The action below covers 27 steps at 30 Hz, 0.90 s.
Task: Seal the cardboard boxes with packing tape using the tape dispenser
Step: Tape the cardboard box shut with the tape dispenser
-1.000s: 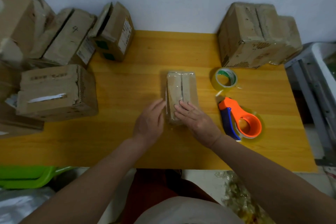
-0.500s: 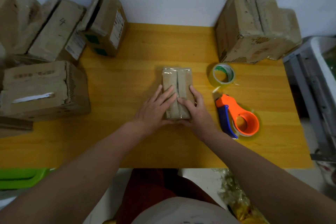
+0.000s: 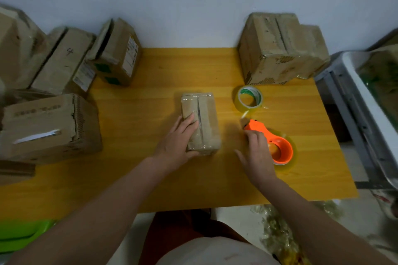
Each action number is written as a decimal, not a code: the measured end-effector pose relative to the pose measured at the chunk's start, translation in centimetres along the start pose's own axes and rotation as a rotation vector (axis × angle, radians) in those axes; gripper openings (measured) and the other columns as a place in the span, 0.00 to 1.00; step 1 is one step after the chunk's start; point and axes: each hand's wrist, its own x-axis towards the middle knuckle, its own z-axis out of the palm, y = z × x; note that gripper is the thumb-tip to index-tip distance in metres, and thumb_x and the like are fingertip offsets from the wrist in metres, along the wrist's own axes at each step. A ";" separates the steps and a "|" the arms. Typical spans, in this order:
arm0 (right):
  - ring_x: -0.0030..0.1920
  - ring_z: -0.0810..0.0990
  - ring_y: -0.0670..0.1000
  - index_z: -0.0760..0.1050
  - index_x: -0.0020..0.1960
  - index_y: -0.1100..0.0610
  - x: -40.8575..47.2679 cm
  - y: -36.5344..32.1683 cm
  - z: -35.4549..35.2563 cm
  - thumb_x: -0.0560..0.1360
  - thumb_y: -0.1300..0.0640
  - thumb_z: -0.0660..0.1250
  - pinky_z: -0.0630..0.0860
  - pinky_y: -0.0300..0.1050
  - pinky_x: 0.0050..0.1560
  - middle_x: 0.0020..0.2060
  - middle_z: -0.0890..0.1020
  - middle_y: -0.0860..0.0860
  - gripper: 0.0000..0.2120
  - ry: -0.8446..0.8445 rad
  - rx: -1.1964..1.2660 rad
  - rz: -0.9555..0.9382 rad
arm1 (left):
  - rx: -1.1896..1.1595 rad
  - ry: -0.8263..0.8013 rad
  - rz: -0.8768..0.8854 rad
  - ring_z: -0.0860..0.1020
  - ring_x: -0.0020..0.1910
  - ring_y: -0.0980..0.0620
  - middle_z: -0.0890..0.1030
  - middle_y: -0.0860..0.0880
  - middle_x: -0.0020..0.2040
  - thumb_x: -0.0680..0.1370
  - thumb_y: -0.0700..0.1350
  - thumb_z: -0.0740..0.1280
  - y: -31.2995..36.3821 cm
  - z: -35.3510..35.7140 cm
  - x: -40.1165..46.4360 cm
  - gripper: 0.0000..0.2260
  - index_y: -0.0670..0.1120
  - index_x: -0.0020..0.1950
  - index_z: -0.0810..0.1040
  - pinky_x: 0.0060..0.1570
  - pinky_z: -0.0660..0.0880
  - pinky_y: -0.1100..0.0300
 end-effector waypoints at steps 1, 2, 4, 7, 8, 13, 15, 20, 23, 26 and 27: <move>0.57 0.73 0.63 0.71 0.63 0.65 -0.1 0.7 0.0 0.68 0.59 0.76 0.71 0.54 0.58 0.56 0.74 0.62 0.27 0.034 -0.055 0.076 | 0.054 0.016 -0.026 0.42 0.78 0.49 0.44 0.57 0.79 0.73 0.58 0.70 0.7 -0.2 0.0 0.42 0.51 0.79 0.50 0.75 0.52 0.47; 0.53 0.74 0.64 0.72 0.60 0.66 -0.1 1.2 0.1 0.67 0.58 0.77 0.72 0.57 0.54 0.52 0.75 0.63 0.27 0.042 -0.102 0.140 | 0.126 0.043 -0.039 0.40 0.78 0.49 0.44 0.54 0.80 0.74 0.58 0.70 1.3 -0.4 -0.1 0.42 0.50 0.79 0.49 0.75 0.47 0.49; 0.52 0.73 0.66 0.71 0.56 0.68 0.0 1.7 0.2 0.66 0.57 0.78 0.72 0.58 0.52 0.51 0.74 0.65 0.26 0.026 -0.152 0.259 | 0.240 0.088 0.005 0.36 0.77 0.49 0.41 0.49 0.80 0.75 0.56 0.69 2.6 -0.2 -0.7 0.43 0.46 0.79 0.44 0.72 0.37 0.53; 0.59 0.71 0.66 0.67 0.59 0.68 0.2 2.1 0.6 0.69 0.53 0.75 0.70 0.58 0.56 0.57 0.71 0.65 0.29 -0.026 -0.134 0.462 | 0.314 -0.019 0.078 0.33 0.76 0.49 0.35 0.46 0.78 0.79 0.53 0.65 3.9 1.0 -2.1 0.43 0.43 0.78 0.35 0.71 0.32 0.54; 0.60 0.70 0.65 0.66 0.61 0.69 0.3 2.3 0.7 0.70 0.51 0.75 0.70 0.58 0.57 0.58 0.71 0.65 0.31 -0.029 -0.136 0.523 | 0.335 -0.051 0.065 0.33 0.76 0.48 0.33 0.45 0.77 0.79 0.51 0.65 4.2 1.5 -2.5 0.43 0.43 0.77 0.33 0.72 0.32 0.54; 0.61 0.75 0.60 0.69 0.62 0.63 0.0 3.8 0.2 0.76 0.49 0.68 0.68 0.52 0.59 0.59 0.77 0.60 0.22 -0.214 -0.228 0.539 | 0.349 -0.113 0.056 0.31 0.75 0.47 0.31 0.45 0.76 0.78 0.48 0.66 5.0 1.6 -2.5 0.45 0.42 0.76 0.31 0.71 0.30 0.55; 0.58 0.77 0.61 0.71 0.59 0.62 -0.4 4.3 -0.3 0.75 0.52 0.68 0.70 0.51 0.57 0.56 0.79 0.60 0.18 -0.228 -0.200 0.503 | 0.260 -0.129 0.065 0.31 0.75 0.49 0.31 0.48 0.77 0.76 0.51 0.69 4.8 1.4 -2.5 0.48 0.44 0.78 0.33 0.70 0.31 0.56; 0.41 0.76 0.59 0.74 0.49 0.60 -2.5 4.8 -2.6 0.73 0.59 0.71 0.68 0.45 0.37 0.37 0.78 0.55 0.08 -0.175 0.167 0.413 | -0.091 -0.080 -0.002 0.44 0.78 0.54 0.46 0.54 0.79 0.76 0.50 0.70 4.8 -0.3 -2.5 0.40 0.48 0.80 0.49 0.73 0.44 0.58; 0.38 0.74 0.52 0.74 0.42 0.52 -3.2 4.1 -4.6 0.72 0.65 0.72 0.66 0.35 0.34 0.35 0.78 0.52 0.11 -0.217 0.499 0.290 | -0.229 0.057 -0.084 0.55 0.76 0.50 0.59 0.48 0.77 0.79 0.46 0.66 6.5 -2.2 -1.2 0.30 0.44 0.78 0.57 0.72 0.53 0.59; 0.42 0.78 0.36 0.79 0.49 0.53 -3.4 2.3 -6.7 0.71 0.69 0.72 0.70 0.27 0.42 0.45 0.82 0.49 0.13 -0.329 0.646 0.184 | -0.345 0.046 -0.130 0.55 0.77 0.46 0.57 0.45 0.78 0.82 0.43 0.61 7.8 -4.2 0.4 0.28 0.44 0.79 0.54 0.73 0.53 0.54; 0.43 0.78 0.35 0.80 0.50 0.53 -3.3 1.9 -7.2 0.71 0.69 0.71 0.70 0.27 0.44 0.46 0.83 0.47 0.13 -0.370 0.676 0.150 | -0.402 0.003 -0.137 0.58 0.76 0.44 0.59 0.45 0.78 0.82 0.41 0.61 8.0 -4.8 0.8 0.27 0.45 0.79 0.55 0.74 0.56 0.52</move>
